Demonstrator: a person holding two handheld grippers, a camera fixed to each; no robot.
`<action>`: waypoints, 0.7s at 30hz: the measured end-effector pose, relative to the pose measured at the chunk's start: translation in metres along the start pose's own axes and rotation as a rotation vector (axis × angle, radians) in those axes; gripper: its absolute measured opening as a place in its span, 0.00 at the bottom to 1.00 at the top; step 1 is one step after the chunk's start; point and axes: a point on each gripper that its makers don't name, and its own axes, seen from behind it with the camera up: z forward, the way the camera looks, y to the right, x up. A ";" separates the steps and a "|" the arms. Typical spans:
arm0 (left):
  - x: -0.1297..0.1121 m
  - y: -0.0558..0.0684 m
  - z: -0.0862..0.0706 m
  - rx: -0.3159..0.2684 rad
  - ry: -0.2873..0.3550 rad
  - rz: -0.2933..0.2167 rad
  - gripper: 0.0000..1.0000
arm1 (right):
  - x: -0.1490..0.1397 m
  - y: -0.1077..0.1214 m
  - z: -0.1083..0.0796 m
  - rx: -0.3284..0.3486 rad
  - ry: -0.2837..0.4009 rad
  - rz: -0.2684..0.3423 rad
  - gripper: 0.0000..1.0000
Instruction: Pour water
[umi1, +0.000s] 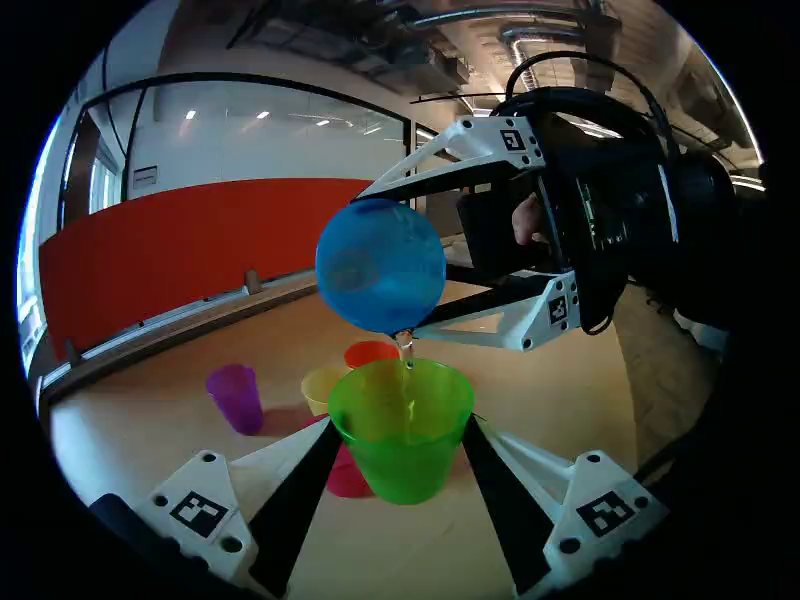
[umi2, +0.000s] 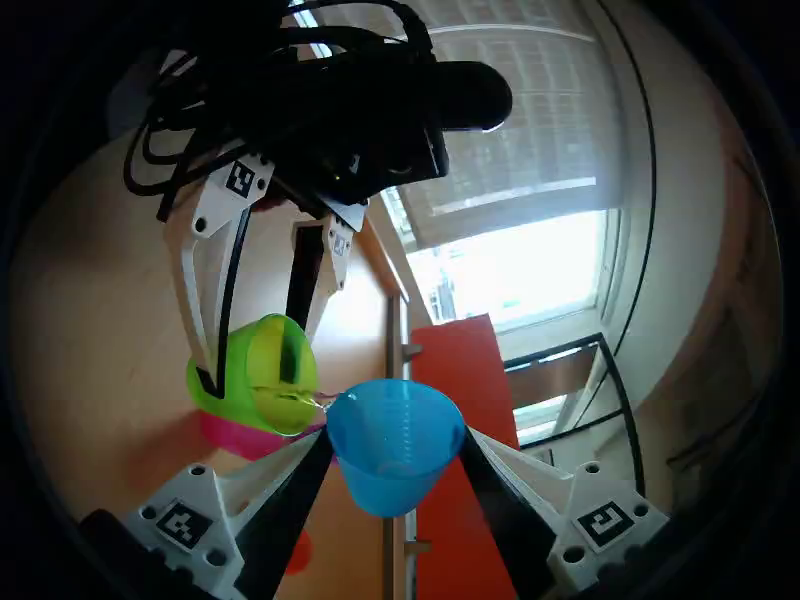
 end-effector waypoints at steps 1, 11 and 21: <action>0.000 0.000 0.000 0.000 -0.001 0.001 0.85 | 0.000 0.000 0.000 -0.001 0.000 -0.001 0.92; 0.000 0.000 0.001 0.000 0.000 0.001 0.85 | 0.003 0.000 -0.001 -0.003 -0.004 -0.022 0.91; 0.000 0.000 0.001 0.000 0.004 0.003 0.85 | 0.008 -0.001 -0.002 -0.006 -0.004 -0.045 0.91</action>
